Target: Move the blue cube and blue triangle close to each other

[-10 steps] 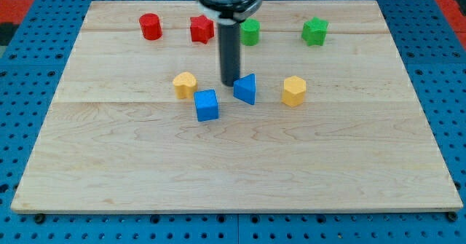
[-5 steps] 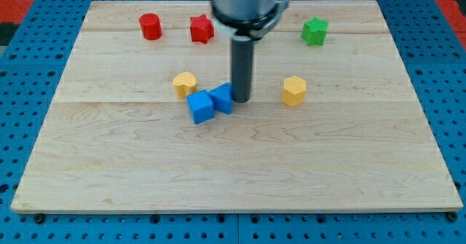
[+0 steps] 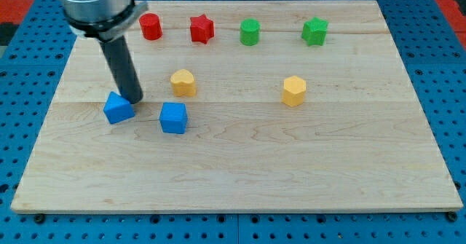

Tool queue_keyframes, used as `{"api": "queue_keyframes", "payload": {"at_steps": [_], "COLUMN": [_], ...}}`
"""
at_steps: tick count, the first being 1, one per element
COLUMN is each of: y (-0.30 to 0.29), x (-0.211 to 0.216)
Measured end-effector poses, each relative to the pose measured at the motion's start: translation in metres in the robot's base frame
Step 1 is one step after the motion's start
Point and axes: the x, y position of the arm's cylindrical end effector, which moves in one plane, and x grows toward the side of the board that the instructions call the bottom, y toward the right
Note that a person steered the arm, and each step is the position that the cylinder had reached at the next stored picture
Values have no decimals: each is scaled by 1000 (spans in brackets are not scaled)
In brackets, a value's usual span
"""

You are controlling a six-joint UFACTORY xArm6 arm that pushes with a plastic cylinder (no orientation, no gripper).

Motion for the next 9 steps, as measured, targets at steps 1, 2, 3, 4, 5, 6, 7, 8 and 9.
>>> {"api": "queue_keyframes", "payload": {"at_steps": [1,2,3,4,5,6,7,8,9], "y": [-35,-82,-93,-82,-37,1,13,30,56], "x": [-8,-16,2,26,18,14,39,49,49]}}
